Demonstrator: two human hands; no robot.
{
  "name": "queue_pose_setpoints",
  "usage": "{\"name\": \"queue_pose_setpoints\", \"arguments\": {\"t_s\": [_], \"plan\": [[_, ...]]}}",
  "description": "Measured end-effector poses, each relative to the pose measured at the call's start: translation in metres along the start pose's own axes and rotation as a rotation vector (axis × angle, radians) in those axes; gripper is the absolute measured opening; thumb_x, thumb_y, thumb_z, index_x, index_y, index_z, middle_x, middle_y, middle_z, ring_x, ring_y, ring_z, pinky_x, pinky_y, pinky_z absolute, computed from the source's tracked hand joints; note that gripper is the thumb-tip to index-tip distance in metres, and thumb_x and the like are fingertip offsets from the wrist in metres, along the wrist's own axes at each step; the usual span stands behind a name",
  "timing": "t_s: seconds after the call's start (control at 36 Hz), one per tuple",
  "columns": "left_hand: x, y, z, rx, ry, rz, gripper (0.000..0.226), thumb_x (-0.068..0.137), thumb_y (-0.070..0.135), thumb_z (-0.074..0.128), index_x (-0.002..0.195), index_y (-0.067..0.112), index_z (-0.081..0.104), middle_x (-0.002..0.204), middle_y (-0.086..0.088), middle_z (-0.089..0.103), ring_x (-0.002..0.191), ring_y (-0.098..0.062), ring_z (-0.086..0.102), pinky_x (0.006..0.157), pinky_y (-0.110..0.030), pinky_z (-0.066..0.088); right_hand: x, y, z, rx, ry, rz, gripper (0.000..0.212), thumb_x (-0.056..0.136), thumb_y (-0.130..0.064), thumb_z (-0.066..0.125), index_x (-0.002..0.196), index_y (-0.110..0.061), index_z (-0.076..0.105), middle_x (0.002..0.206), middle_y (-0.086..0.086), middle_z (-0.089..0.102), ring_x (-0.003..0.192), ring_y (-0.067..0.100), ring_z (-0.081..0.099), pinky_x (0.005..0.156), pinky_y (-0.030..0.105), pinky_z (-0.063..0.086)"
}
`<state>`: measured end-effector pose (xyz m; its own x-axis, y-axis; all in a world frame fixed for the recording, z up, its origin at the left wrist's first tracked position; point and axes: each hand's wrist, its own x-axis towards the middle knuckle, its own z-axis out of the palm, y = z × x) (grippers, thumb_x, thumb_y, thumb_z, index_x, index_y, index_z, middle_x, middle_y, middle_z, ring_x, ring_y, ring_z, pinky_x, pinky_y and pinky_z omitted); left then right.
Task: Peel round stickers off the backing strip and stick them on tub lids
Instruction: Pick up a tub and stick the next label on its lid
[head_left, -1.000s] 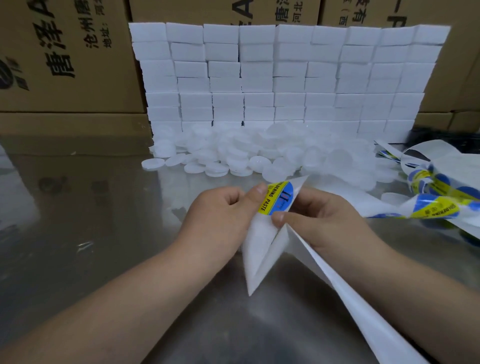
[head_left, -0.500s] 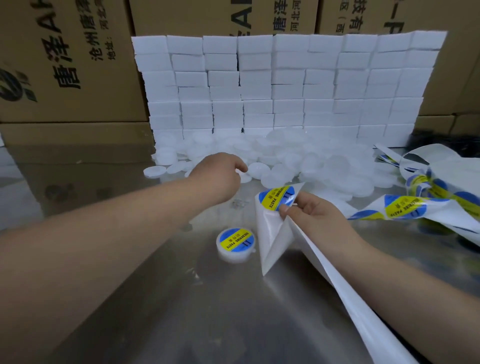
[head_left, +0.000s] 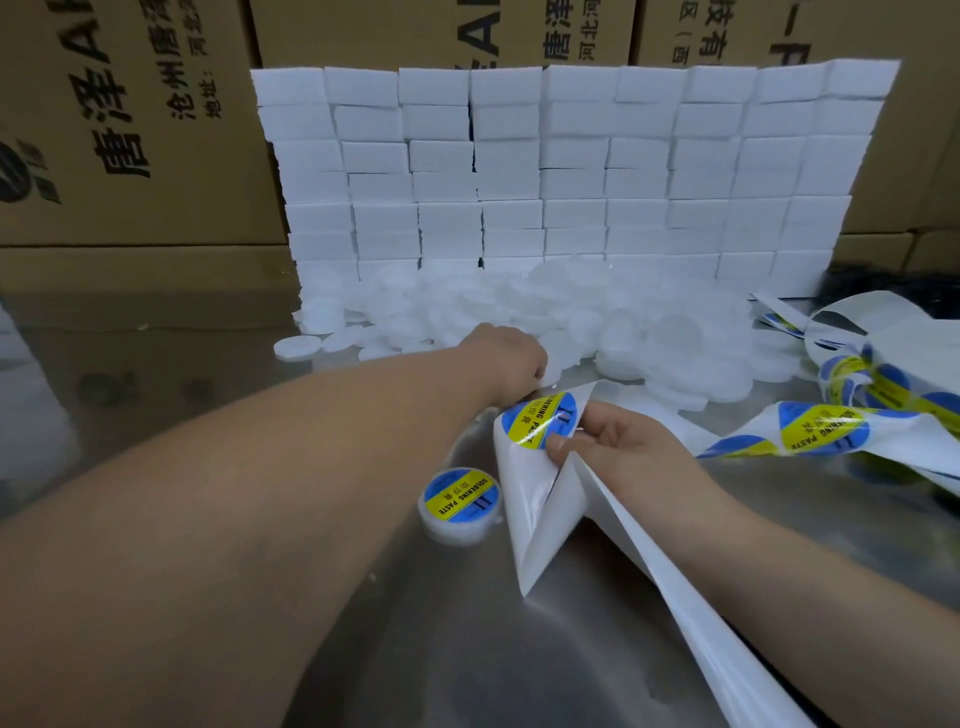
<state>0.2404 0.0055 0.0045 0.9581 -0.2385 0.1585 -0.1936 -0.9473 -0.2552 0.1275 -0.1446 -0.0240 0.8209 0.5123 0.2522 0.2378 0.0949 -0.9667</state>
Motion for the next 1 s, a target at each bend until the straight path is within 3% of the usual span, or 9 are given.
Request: {"name": "queue_pose_setpoints", "arguments": {"t_s": [0.14,0.28,0.39,0.47,0.56,0.64,0.72,0.86,1.0], "plan": [[-0.008,-0.002,0.000,-0.225,0.187,-0.107,0.017,0.089,0.017,0.043,0.094,0.012,0.059,0.107,-0.007,0.057,0.089,-0.026,0.053,0.068,-0.028,0.036,0.001,0.002,-0.001,-0.017,0.038,0.000,0.033,0.089,-0.010,0.055,0.077,-0.033,0.075,0.079,-0.003,0.073,0.071,0.007,0.064,0.068,0.020,0.051],[-0.034,-0.005,-0.029,-0.954,0.385,-0.419,0.015,0.083,0.021,0.049,0.068,0.016,0.049,0.073,-0.002,0.051,0.064,-0.020,0.046,0.050,-0.022,0.034,0.001,-0.002,-0.001,-0.070,0.082,0.024,0.040,0.091,-0.014,0.055,0.062,-0.035,0.073,0.056,-0.013,0.066,0.050,-0.004,0.057,0.049,0.009,0.042],[-0.076,-0.005,-0.049,-1.504,0.432,-0.547,0.008,0.079,0.014,0.045,0.073,0.011,0.050,0.073,-0.004,0.059,0.068,-0.022,0.054,0.065,-0.027,0.041,0.001,-0.005,0.000,-0.204,0.149,0.053,0.043,0.090,-0.022,0.057,0.050,-0.033,0.066,0.048,-0.013,0.055,0.043,-0.003,0.047,0.046,0.007,0.038],[-0.114,0.002,-0.055,-1.694,0.496,-0.598,0.013,0.080,0.016,0.045,0.068,0.016,0.049,0.058,0.006,0.057,0.059,-0.017,0.053,0.062,-0.027,0.044,-0.001,-0.008,0.001,-0.229,0.176,0.070,0.027,0.090,-0.025,0.056,0.069,-0.012,0.068,0.064,0.004,0.051,0.059,0.011,0.045,0.051,0.017,0.036],[-0.142,0.014,-0.056,-1.643,0.507,-0.644,0.009,0.078,0.025,0.045,0.074,0.017,0.047,0.079,-0.005,0.050,0.071,-0.019,0.041,0.065,-0.031,0.032,-0.004,-0.010,0.003,-0.246,0.177,0.041,0.035,0.090,-0.027,0.055,0.086,0.008,0.059,0.071,0.007,0.046,0.066,0.015,0.040,0.060,0.023,0.031],[-0.155,0.031,-0.051,-1.520,0.473,-0.602,0.011,0.087,0.026,0.038,0.087,0.024,0.048,0.087,0.003,0.063,0.076,-0.016,0.049,0.065,-0.028,0.033,-0.007,-0.012,0.007,-0.259,0.193,0.004,0.043,0.090,-0.029,0.055,0.087,0.014,0.052,0.073,0.005,0.043,0.067,0.016,0.036,0.067,0.026,0.028],[-0.164,0.044,-0.043,-1.158,0.539,-0.443,0.019,0.095,0.026,0.033,0.099,0.030,0.051,0.081,0.011,0.056,0.081,-0.013,0.049,0.065,-0.021,0.034,-0.009,-0.013,0.008,-0.272,0.215,-0.039,0.047,0.090,-0.030,0.054,0.091,0.017,0.049,0.074,0.005,0.044,0.069,0.015,0.036,0.067,0.025,0.027],[-0.166,0.049,-0.040,-0.689,0.531,-0.328,0.046,0.081,0.062,0.026,0.105,0.032,0.052,0.096,0.010,0.046,0.082,-0.009,0.041,0.064,-0.024,0.024,-0.013,-0.015,0.010,-0.240,0.190,-0.103,0.043,0.092,-0.024,0.053,0.089,0.018,0.050,0.081,0.040,0.048,0.070,0.016,0.041,0.066,0.029,0.032],[-0.168,0.043,-0.030,-0.647,0.523,-0.239,0.026,0.088,0.035,0.046,0.109,0.031,0.061,0.108,0.009,0.048,0.104,-0.015,0.047,0.076,-0.021,0.029,-0.017,-0.017,0.008,-0.140,0.083,-0.089,0.021,0.088,-0.006,0.057,0.071,-0.008,0.070,0.069,0.013,0.068,0.064,0.014,0.060,0.063,0.022,0.046]]}}
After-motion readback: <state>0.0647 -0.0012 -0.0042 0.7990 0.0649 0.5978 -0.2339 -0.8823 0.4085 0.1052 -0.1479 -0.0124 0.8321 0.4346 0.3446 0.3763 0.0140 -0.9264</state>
